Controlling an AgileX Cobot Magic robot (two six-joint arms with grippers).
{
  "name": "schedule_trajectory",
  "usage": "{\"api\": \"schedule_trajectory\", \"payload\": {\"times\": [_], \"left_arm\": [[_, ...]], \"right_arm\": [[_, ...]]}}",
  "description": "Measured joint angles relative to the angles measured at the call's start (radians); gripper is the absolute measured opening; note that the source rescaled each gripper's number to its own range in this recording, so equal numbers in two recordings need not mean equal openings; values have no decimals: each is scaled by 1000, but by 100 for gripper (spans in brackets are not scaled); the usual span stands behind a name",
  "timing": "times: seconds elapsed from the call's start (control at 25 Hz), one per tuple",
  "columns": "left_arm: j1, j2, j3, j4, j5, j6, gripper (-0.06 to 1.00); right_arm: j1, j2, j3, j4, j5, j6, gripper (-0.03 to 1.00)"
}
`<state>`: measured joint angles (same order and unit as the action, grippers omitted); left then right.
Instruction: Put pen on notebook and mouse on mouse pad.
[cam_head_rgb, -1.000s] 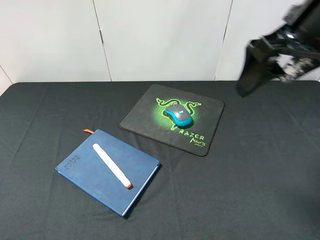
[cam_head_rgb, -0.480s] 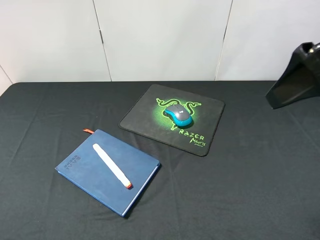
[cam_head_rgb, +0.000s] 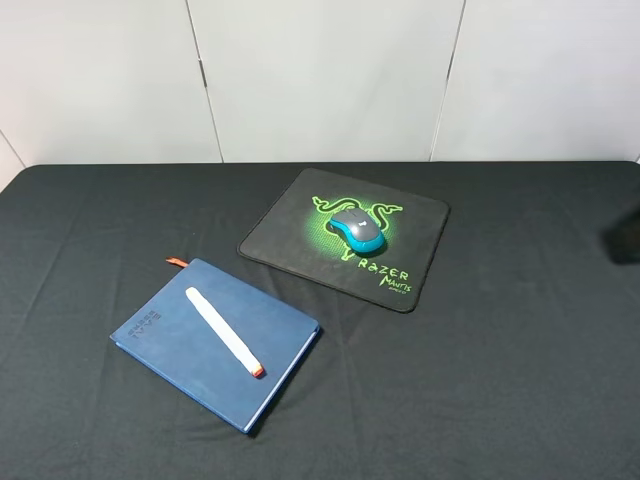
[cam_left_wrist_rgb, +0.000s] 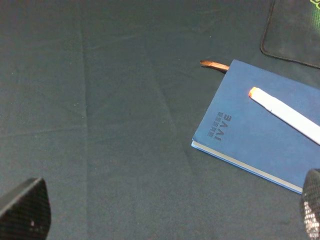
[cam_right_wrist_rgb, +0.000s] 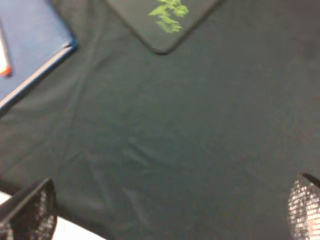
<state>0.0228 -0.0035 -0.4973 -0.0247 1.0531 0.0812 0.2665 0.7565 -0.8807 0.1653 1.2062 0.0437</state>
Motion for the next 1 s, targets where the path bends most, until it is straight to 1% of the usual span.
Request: {"api": "schedule_trajectory", "payload": {"times": [0.16,0.32,0.4,0.48,0.76,1.0], "left_arm": [[0,0,0,0,0,0,100],[0,0,0,0,0,0,100],[0,0,0,0,0,0,100],[0,0,0,0,0,0,100],[0,0,0,0,0,0,100],[0,0,0,0,0,0,100]], "right_arm": [[-142,-234,147,-42,-77,3,100],[-216,-458,271,-134,-134,3,100],[-223,-544,314,-173,-165,3,100],[-224,-617,351,-190,-196,3,100],[-224,-748,385,-193,-190,3,100],[-226,-762,385,-191,-191,3,100]]}}
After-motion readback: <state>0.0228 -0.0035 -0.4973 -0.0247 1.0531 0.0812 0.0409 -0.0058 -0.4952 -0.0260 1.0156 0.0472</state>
